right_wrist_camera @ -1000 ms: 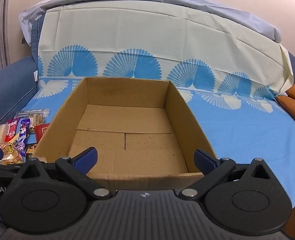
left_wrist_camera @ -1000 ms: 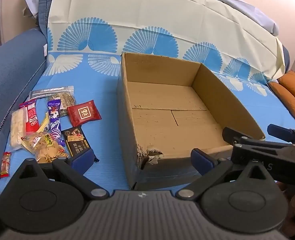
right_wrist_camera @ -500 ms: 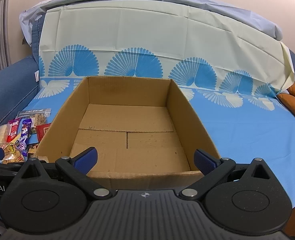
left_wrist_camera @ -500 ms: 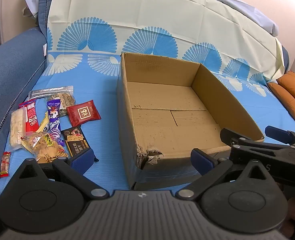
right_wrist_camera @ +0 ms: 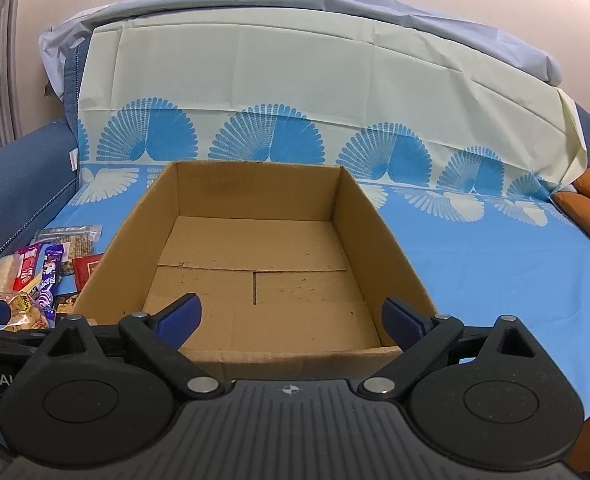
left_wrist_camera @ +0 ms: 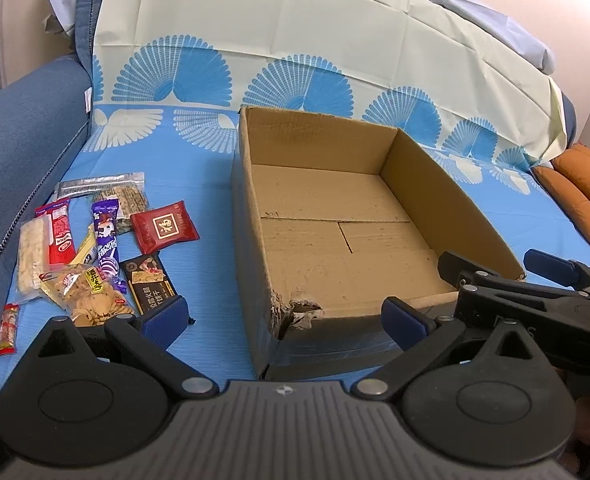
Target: Organize snacks
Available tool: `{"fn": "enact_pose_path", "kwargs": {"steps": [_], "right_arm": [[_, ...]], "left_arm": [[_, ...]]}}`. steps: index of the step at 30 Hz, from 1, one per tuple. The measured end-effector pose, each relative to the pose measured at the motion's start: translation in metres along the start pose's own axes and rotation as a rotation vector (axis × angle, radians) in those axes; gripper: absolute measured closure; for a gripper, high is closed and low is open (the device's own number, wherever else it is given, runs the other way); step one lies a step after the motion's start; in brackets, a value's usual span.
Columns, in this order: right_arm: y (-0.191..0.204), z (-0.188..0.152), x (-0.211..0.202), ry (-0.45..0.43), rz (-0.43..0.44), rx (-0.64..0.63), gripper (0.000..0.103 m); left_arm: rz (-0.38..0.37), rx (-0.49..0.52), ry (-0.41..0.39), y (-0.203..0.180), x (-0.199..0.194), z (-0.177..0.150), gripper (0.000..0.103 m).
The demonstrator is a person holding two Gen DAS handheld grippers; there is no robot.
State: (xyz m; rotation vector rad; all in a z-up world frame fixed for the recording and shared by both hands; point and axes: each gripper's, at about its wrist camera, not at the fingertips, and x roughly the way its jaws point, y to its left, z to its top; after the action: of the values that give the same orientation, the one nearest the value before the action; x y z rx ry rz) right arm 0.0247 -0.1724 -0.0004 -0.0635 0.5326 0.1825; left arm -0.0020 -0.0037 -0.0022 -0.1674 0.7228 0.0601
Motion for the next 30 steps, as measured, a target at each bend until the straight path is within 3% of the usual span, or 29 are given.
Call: {"fn": "enact_pose_path", "kwargs": {"steps": [17, 23, 25, 30], "right_arm": [[0.002, 0.003, -0.002, -0.002, -0.002, 0.001, 0.007], [0.004, 0.001, 0.0, 0.008, 0.017, -0.01, 0.013], [0.007, 0.001, 0.001, 0.004, 0.013, -0.027, 0.014], [0.013, 0.0, -0.001, -0.018, 0.022, -0.04, 0.022]], "left_arm": [[-0.046, 0.021, -0.054, -0.001, -0.01, 0.003, 0.002], [-0.046, 0.058, -0.12, -0.007, -0.016, -0.001, 0.023], [-0.047, 0.067, -0.143, -0.007, -0.018, -0.002, 0.035], [-0.077, 0.038, -0.167, 0.001, -0.024, 0.001, 0.042]]}}
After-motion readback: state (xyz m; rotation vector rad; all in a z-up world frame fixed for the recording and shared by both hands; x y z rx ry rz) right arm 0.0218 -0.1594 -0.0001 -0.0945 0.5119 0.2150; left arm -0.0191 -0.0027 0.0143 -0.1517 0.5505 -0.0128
